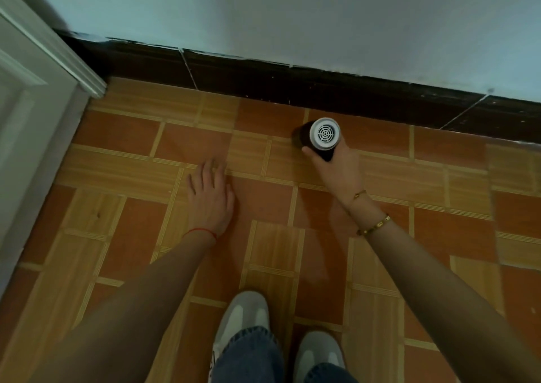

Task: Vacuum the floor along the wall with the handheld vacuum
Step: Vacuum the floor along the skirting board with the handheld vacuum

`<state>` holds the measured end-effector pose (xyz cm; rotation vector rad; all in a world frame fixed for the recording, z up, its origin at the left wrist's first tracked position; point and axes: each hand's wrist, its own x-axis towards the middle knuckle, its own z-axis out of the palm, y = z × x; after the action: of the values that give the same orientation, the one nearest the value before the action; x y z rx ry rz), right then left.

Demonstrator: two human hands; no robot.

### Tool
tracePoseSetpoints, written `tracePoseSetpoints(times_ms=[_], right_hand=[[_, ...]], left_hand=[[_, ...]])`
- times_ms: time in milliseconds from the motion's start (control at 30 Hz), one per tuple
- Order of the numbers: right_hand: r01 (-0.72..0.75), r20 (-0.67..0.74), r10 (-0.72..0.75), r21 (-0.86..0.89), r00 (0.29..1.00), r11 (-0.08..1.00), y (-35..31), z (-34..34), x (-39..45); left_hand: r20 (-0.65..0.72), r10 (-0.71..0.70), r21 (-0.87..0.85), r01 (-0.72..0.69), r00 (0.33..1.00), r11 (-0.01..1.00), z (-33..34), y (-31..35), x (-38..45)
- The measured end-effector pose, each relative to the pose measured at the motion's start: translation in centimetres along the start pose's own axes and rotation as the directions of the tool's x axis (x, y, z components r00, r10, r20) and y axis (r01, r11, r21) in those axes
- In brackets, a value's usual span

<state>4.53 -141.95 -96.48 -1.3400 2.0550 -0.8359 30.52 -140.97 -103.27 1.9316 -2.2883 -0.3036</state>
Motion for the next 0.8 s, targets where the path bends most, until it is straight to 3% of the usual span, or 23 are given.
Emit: tracePoseSetpoints(times_ms=[200, 467, 667, 800], right_hand=[[0.13, 0.055, -0.132, 0.038, 0.99, 0.991, -1.3, 2.6, 0.7], [0.294, 0.145, -0.279, -0.096, 0.949, 0.951, -5.2, 6.7, 3.8], [0.273, 0.157, -0.249, -0.151, 0.956, 0.95, -6.0, 7.5, 5.8], [0.198, 0.079, -0.187, -0.182, 0.979, 0.963, -4.4, 5.7, 6.3]], left_hand=[[0.019, -0.03, 0.009, 0.029, 0.999, 1.0, 1.6, 0.4, 0.8], [0.004, -0.012, -0.039, 0.013, 1.0, 0.999, 2.6, 0.7, 0.7], [-0.05, 0.0, -0.097, -0.005, 0.999, 0.995, 2.7, 0.5, 0.8], [-0.061, -0.003, -0.105, -0.003, 0.998, 0.994, 2.6, 0.5, 0.8]])
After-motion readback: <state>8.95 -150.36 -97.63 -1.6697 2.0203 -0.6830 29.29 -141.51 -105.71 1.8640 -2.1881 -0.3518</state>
